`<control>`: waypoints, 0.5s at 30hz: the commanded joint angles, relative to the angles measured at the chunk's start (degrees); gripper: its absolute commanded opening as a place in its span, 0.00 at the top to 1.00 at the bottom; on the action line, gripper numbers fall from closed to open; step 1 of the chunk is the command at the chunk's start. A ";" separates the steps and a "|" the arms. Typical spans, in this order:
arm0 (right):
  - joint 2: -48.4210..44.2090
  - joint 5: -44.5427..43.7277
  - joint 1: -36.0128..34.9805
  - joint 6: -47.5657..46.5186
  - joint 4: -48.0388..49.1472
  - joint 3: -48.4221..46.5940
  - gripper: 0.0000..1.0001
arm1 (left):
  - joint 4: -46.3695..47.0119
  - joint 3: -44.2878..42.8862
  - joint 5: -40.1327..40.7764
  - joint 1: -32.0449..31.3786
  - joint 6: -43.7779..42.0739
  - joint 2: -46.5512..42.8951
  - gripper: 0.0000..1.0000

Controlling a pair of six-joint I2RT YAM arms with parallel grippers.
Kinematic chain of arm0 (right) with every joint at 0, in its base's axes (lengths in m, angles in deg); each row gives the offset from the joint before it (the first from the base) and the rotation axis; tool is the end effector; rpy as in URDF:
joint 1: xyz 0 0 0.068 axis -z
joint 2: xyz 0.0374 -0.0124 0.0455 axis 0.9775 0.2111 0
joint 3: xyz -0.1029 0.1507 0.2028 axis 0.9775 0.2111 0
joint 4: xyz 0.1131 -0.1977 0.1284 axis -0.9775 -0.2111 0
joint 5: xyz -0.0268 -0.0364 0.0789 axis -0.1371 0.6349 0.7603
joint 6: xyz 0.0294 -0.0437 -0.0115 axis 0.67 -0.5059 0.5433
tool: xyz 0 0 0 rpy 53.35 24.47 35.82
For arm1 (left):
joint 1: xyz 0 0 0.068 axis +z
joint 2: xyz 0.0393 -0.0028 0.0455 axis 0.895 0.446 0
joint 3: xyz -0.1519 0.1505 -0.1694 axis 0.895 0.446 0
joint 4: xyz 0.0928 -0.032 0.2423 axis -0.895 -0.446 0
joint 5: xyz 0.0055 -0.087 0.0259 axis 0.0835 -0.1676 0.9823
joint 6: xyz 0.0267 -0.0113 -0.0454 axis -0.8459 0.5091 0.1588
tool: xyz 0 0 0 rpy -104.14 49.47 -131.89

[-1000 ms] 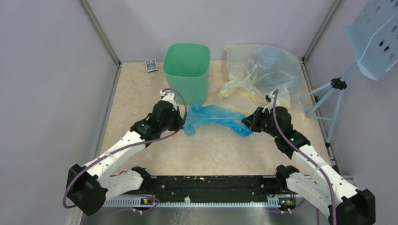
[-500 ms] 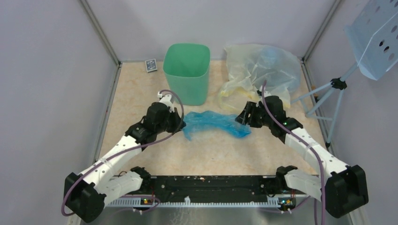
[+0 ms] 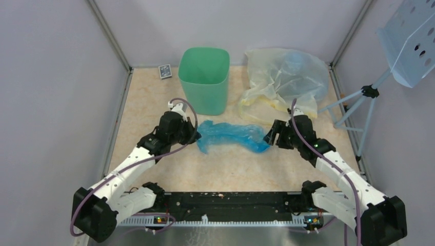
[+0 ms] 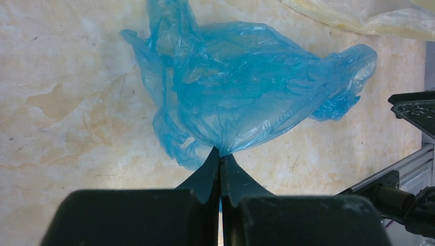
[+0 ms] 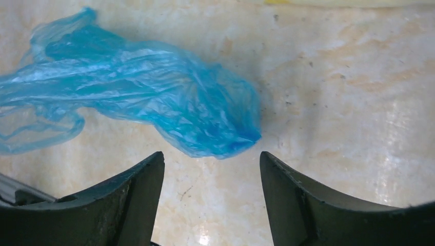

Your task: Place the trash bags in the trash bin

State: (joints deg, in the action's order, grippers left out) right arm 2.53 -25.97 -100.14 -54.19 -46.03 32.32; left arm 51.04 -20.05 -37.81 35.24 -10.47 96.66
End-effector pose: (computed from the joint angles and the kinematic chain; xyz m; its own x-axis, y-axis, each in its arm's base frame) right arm 0.1786 0.0783 0.2341 -0.7542 0.2480 -0.6081 -0.0864 0.8804 0.4663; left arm 0.1879 -0.1051 0.2573 -0.7391 -0.2498 -0.6256 0.1458 0.8474 -0.5106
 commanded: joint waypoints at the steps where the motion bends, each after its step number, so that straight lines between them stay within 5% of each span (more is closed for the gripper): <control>1: -2.63 -9.31 0.04 6.24 1.34 3.75 0.36 | 2.83 0.97 -1.59 1.38 2.08 0.86 1.00; 15: 6.07 -4.58 0.08 9.67 14.45 7.64 0.57 | 3.19 1.10 -3.31 2.48 1.59 1.68 1.00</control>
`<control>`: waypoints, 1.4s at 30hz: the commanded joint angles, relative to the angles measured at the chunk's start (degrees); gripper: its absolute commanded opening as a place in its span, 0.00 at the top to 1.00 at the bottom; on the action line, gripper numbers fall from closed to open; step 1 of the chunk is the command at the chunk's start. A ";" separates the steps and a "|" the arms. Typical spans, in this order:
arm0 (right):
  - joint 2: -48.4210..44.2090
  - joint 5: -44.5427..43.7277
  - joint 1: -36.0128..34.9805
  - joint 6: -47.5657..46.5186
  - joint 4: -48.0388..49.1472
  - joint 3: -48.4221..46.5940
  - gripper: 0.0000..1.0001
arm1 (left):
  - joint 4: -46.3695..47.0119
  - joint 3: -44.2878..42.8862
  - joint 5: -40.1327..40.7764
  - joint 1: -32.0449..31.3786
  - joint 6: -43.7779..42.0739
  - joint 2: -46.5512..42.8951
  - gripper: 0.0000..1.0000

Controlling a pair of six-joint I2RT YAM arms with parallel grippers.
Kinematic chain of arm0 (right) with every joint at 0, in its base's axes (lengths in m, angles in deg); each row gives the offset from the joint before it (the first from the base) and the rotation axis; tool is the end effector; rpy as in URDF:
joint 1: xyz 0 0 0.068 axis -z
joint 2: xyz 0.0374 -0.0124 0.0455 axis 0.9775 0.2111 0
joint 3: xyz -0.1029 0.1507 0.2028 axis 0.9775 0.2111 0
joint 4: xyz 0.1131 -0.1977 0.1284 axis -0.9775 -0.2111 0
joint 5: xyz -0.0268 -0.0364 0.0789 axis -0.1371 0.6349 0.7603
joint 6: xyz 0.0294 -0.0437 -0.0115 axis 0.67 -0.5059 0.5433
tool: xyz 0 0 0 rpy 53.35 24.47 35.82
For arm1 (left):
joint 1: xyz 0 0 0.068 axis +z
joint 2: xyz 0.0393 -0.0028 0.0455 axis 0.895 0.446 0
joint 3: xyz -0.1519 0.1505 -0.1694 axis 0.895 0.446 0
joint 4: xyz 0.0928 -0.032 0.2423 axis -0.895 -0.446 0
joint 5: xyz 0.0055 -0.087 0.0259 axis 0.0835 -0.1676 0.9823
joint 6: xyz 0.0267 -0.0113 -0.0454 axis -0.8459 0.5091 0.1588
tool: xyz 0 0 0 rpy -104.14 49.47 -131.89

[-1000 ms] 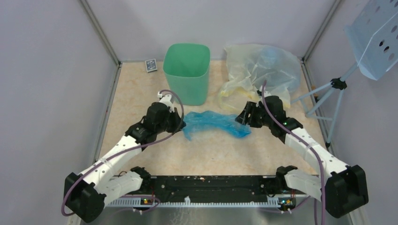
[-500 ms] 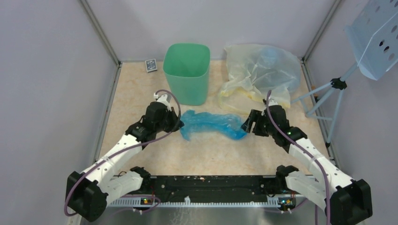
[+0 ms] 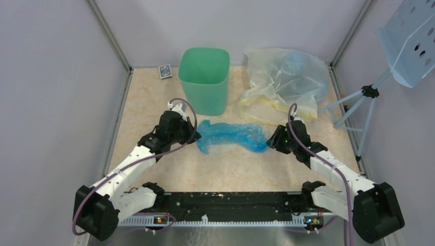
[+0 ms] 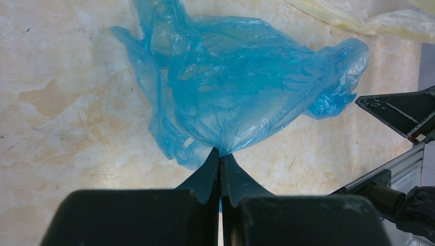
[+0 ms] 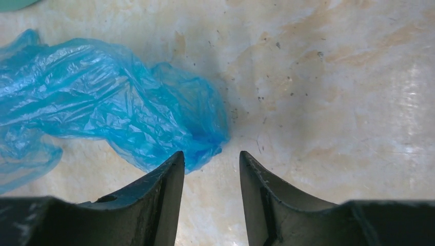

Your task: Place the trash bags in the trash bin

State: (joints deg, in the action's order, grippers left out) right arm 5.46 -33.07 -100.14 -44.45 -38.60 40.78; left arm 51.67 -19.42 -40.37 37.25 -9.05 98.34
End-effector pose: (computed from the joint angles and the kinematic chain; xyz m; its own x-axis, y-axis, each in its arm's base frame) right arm 0.1778 0.0733 0.1869 -0.7382 0.4072 -0.5378 0.1369 0.8711 0.4716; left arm 0.1942 -0.1015 0.2489 -0.7656 -0.2766 -0.5809 0.1074 0.8352 -0.5393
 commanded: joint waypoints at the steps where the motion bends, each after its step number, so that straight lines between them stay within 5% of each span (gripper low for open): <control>1: 4.35 2.52 0.01 0.01 7.37 -1.01 0.59 | 2.49 0.46 -0.71 0.53 0.04 0.02 1.00; 8: 9.80 1.75 0.13 1.24 8.87 -1.76 0.72 | 1.79 0.04 0.41 0.89 -0.21 -0.29 1.00; 11: 9.37 0.11 0.66 1.02 7.11 -2.67 0.98 | 0.98 -0.42 1.06 1.52 -0.43 -0.22 1.00; 12: 8.86 -2.16 0.93 0.83 5.78 -3.43 1.00 | 0.42 -0.53 1.30 2.10 -0.43 -0.21 1.00; 22: -0.77 -15.26 6.09 -0.26 -2.12 -8.68 1.00 | -0.51 0.37 -4.58 12.26 -1.80 -1.32 1.00; 32: 2.93 -15.31 6.20 -9.85 -6.39 -26.73 1.00 | 0.12 -4.65 -30.95 12.26 -3.85 0.35 1.00; 36: 11.25 -14.60 6.98 -12.87 -9.14 -37.98 1.00 | 4.06 -4.64 -35.84 8.00 2.58 -1.82 1.00; 42: 23.93 -6.40 7.12 -17.38 -8.95 -50.16 1.00 | 12.45 -6.03 -26.21 -10.78 11.45 -4.27 1.00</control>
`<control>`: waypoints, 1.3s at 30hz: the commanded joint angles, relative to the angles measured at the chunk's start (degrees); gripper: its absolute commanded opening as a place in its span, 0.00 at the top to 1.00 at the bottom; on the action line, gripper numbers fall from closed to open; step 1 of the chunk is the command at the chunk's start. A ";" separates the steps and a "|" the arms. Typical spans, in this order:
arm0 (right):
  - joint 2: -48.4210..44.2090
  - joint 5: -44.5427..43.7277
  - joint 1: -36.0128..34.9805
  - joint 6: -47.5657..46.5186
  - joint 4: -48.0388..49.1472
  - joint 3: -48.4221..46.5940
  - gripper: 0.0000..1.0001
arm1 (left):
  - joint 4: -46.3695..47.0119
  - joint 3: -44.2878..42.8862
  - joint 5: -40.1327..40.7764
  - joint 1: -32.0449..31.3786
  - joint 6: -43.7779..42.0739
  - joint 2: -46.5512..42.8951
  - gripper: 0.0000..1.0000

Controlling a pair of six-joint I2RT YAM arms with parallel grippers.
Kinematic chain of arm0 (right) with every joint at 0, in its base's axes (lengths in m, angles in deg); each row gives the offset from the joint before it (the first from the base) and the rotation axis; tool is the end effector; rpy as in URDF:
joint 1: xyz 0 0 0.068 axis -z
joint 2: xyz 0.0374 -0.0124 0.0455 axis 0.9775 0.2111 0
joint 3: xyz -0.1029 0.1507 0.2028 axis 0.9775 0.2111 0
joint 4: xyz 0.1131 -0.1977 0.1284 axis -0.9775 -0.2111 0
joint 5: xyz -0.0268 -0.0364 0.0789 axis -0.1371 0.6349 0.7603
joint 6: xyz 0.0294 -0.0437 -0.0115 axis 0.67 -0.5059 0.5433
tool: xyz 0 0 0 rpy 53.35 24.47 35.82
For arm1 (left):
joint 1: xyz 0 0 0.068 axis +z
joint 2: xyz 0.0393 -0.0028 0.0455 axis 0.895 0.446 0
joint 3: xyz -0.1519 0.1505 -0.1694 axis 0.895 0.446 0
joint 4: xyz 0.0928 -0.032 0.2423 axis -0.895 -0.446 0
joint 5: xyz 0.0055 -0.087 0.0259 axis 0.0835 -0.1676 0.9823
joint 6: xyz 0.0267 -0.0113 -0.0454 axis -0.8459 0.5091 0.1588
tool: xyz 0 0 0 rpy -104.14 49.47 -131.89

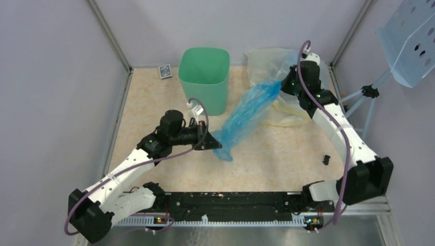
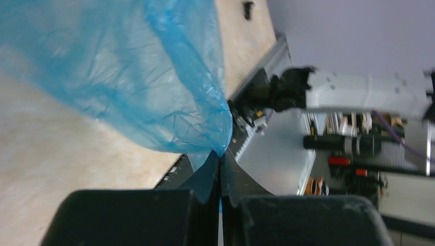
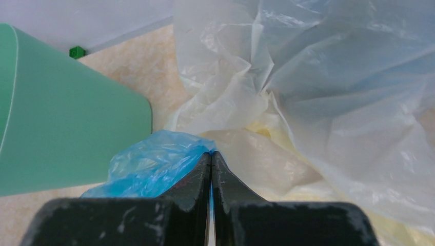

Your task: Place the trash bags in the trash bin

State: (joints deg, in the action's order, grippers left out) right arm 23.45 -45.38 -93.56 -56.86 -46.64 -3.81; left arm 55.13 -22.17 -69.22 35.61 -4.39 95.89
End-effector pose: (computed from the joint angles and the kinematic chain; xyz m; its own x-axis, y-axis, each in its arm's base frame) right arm 0.2823 0.0720 0.3675 -0.4070 0.3726 -0.8340 0.1279 0.9273 0.3518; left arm 0.1788 -0.1190 0.2827 -0.8775 -0.1270 -0.4624 0.3477 0.4955 -0.7960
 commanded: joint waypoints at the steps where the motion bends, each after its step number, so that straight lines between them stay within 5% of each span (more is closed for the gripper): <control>1: 7.98 8.30 0.54 -5.75 -0.81 -6.86 1.00 | 10.15 -3.77 3.85 -11.24 7.23 -1.21 1.00; 3: 11.86 16.61 0.54 -8.63 -0.66 -9.07 0.92 | 11.10 -5.11 6.92 -14.52 6.73 0.17 1.00; 6: 12.52 24.57 0.41 -9.58 -0.45 -9.13 0.56 | 11.07 -7.17 10.75 -16.64 4.67 3.02 1.00; 8: 9.42 25.09 -0.58 -10.32 1.56 -5.90 0.40 | 10.92 -8.14 13.05 -16.83 3.63 4.66 1.00; 14: -3.88 20.48 -4.42 -15.31 -0.52 5.32 0.24 | 13.38 -8.45 19.73 -16.87 4.37 7.93 1.00; 23: -26.38 32.01 -18.31 -19.91 8.36 26.59 0.27 | 19.15 -7.31 26.43 -16.86 8.16 11.03 1.00; 27: -26.34 26.41 -28.61 -20.52 10.60 28.53 0.27 | 18.74 -7.99 26.92 -16.84 8.28 11.99 1.00; 33: -22.12 27.36 -30.31 -18.81 17.15 31.91 0.29 | 18.26 -7.91 27.85 -16.77 8.46 11.59 1.00; 35: -21.38 25.43 -30.36 -17.98 18.26 32.29 0.39 | 18.25 -7.82 27.77 -16.75 8.36 11.58 1.00; 39: -21.08 22.31 -30.39 -15.86 18.89 31.39 0.77 | 18.21 -7.75 27.94 -16.75 7.16 11.77 0.99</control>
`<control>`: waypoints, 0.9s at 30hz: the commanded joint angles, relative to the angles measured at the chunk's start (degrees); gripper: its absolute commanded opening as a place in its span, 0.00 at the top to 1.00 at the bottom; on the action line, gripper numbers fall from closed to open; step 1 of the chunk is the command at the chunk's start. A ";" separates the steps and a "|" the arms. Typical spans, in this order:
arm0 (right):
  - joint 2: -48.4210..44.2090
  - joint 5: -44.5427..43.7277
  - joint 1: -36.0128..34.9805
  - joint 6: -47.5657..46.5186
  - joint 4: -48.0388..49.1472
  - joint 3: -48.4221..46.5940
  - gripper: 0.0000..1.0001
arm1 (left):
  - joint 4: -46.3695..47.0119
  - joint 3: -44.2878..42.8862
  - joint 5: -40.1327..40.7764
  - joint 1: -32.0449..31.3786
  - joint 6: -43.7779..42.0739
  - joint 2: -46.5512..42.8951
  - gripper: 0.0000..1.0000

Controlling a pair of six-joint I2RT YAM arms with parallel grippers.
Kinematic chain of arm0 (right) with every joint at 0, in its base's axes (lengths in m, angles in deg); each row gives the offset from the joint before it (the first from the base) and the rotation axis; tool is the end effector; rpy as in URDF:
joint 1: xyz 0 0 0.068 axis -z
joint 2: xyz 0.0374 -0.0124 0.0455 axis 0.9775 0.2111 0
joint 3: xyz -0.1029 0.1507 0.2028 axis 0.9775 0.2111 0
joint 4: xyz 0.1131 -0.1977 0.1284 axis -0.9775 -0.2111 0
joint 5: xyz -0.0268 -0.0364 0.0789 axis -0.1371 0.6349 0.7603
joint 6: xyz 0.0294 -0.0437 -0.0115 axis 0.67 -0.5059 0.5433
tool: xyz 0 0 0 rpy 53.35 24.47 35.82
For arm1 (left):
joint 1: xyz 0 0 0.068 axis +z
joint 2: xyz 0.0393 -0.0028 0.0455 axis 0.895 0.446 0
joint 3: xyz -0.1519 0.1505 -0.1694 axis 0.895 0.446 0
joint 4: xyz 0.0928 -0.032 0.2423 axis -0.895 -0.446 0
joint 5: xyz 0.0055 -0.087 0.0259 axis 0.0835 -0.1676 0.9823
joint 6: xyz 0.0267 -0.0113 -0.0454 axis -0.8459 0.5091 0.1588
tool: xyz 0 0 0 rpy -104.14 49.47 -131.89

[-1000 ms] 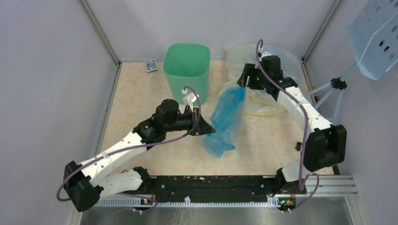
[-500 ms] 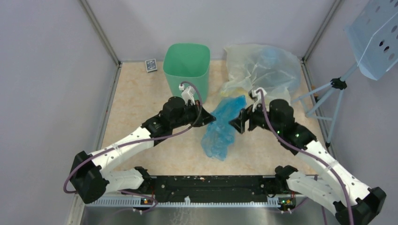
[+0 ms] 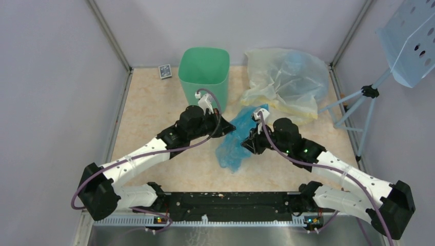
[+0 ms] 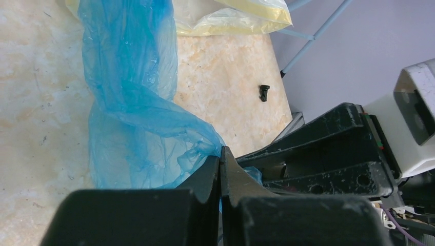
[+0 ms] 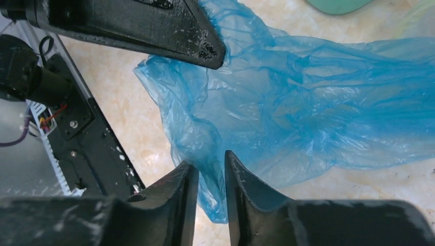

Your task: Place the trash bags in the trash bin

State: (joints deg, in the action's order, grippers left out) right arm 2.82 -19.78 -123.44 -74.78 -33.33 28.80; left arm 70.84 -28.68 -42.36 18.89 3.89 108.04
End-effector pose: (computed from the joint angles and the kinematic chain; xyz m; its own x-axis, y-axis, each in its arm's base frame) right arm 0.1424 0.1576 0.2750 -0.4416 -0.1920 -0.8764 -0.7746 0.5745 0.2644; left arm 0.1917 -0.1981 0.2983 -0.7690 -0.2892 -0.5701 0.3506 0.5548 -0.7545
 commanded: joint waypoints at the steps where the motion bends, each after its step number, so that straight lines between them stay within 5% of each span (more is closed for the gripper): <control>1: -0.64 -4.11 -0.52 3.26 5.60 -1.39 0.87 | 2.46 -1.25 1.30 0.04 -1.99 -0.49 0.98; 4: -0.83 -8.31 -0.43 6.39 3.71 -2.80 1.00 | 0.62 -2.20 1.15 0.72 -8.11 -1.89 0.82; 9: 1.21 -9.58 -0.09 8.78 -0.74 -7.01 1.00 | -9.59 -2.84 8.77 1.02 -16.56 -8.05 0.20; 12: 3.68 -9.08 0.18 9.82 -3.84 -11.49 1.00 | -12.67 -1.06 12.47 1.10 -19.26 -11.98 0.02; 19: 9.37 -8.03 0.53 12.17 -12.44 -20.57 1.00 | -9.95 8.41 8.74 1.03 -25.57 -19.12 0.01; 27: 9.88 -5.51 2.58 13.88 -13.09 -21.62 1.00 | 3.50 20.35 5.39 1.01 -29.64 -24.72 0.01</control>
State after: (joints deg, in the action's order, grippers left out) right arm 12.26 -27.26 -121.80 -62.26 -45.57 10.34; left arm 64.05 -11.39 -34.99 19.85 -22.03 85.60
